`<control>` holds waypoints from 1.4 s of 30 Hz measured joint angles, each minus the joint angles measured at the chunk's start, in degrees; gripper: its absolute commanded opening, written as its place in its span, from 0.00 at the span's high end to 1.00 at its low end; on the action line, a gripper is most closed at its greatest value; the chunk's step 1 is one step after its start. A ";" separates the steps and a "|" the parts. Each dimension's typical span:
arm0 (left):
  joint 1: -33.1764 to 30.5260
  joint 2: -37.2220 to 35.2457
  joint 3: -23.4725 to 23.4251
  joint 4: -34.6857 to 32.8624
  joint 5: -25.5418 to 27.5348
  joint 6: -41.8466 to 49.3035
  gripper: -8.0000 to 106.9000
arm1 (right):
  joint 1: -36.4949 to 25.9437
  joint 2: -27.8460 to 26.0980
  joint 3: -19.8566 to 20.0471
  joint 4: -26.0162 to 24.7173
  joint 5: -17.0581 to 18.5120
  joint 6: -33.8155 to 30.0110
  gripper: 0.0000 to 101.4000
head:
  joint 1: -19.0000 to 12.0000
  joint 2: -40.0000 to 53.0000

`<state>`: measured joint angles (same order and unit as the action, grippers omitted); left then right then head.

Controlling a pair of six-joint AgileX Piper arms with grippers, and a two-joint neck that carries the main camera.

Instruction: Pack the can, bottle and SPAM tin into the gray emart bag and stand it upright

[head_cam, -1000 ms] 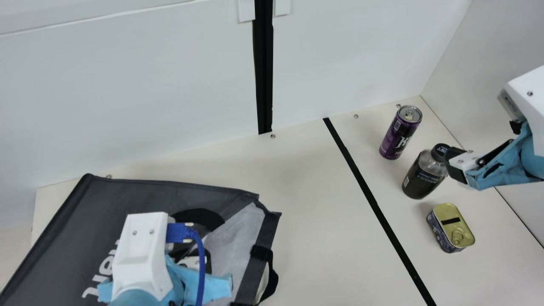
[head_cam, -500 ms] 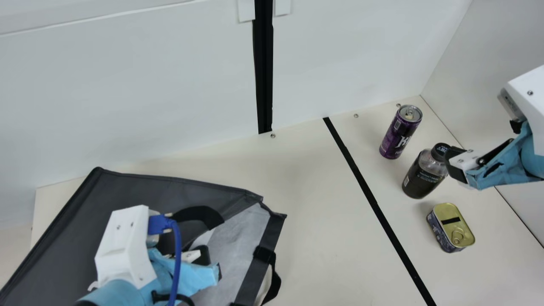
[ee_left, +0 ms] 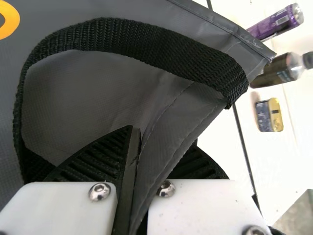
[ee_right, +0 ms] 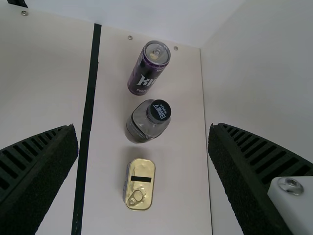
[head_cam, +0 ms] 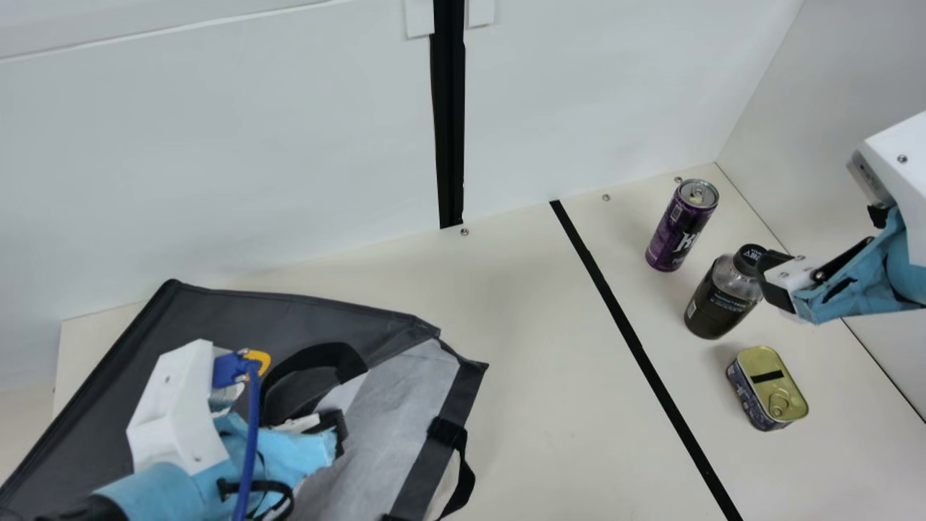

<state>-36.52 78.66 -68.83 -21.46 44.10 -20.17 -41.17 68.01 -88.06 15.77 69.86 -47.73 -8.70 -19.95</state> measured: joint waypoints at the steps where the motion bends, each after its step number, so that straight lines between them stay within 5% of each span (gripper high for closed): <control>1: 0.45 0.00 0.11 -1.42 0.00 0.84 1.00 | 0.00 0.00 0.00 0.00 0.00 0.00 0.06 | 0.00 0.09; 18: 7.36 0.66 0.93 -17.50 1.57 15.77 1.00 | 0.00 0.00 0.00 0.00 0.00 0.00 0.06 | 0.00 0.00; 42: 12.55 1.99 1.26 -15.59 -2.05 16.44 1.00 | 0.00 0.00 0.00 0.00 0.00 0.00 0.06 | 0.00 0.00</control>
<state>-23.97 80.65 -67.57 -37.06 42.05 -3.73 -41.17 68.01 -88.06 15.77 69.86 -47.73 -8.70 -19.95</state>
